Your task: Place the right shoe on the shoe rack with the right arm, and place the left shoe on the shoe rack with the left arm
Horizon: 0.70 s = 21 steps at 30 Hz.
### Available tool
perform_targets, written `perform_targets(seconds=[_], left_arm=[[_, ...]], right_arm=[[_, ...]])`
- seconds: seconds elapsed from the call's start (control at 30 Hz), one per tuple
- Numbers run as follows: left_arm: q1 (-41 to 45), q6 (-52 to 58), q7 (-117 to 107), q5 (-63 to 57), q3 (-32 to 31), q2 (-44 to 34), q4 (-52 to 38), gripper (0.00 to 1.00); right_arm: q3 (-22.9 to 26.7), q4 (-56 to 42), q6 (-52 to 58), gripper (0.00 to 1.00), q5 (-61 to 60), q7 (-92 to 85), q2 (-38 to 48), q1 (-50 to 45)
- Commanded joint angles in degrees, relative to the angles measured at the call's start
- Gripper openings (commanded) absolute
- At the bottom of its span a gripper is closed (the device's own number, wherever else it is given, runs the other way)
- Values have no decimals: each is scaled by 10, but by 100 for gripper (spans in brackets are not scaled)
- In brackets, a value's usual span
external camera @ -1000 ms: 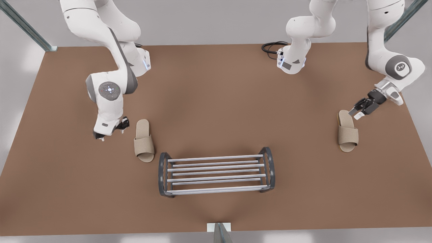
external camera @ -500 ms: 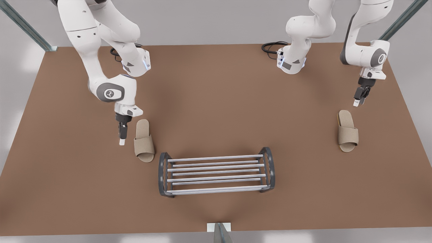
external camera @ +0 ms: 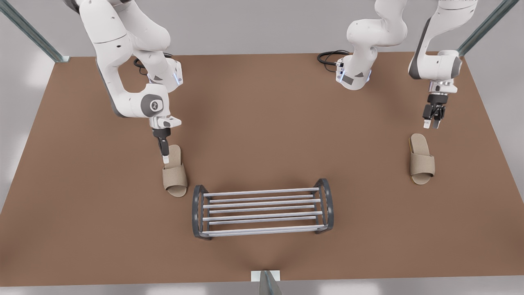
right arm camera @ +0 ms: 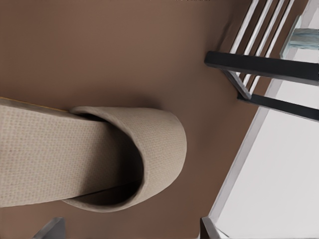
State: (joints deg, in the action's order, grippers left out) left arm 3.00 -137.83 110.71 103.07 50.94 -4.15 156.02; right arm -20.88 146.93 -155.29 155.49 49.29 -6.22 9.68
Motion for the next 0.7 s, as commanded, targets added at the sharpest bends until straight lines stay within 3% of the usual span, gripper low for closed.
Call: perform_targets(seconds=[0.0,0.13,0.23,0.37,0.67], left_arm=[[4,49,-51,34,-1,7,0,100],[27,77,-178,99,-8,50,-5,100],[33,77,-237,164,-53,79,-21,100],[32,76,-349,169,-81,100,-40,100],[32,77,-367,186,-103,191,-104,100]], right_arm=[[-2,3,9,100,4,284,0,-3],[-4,-14,44,100,4,304,-41,-4],[-4,-23,64,100,3,309,-48,-4],[-4,-23,102,100,3,351,-66,-23],[-4,-44,107,100,4,350,-82,-24]])
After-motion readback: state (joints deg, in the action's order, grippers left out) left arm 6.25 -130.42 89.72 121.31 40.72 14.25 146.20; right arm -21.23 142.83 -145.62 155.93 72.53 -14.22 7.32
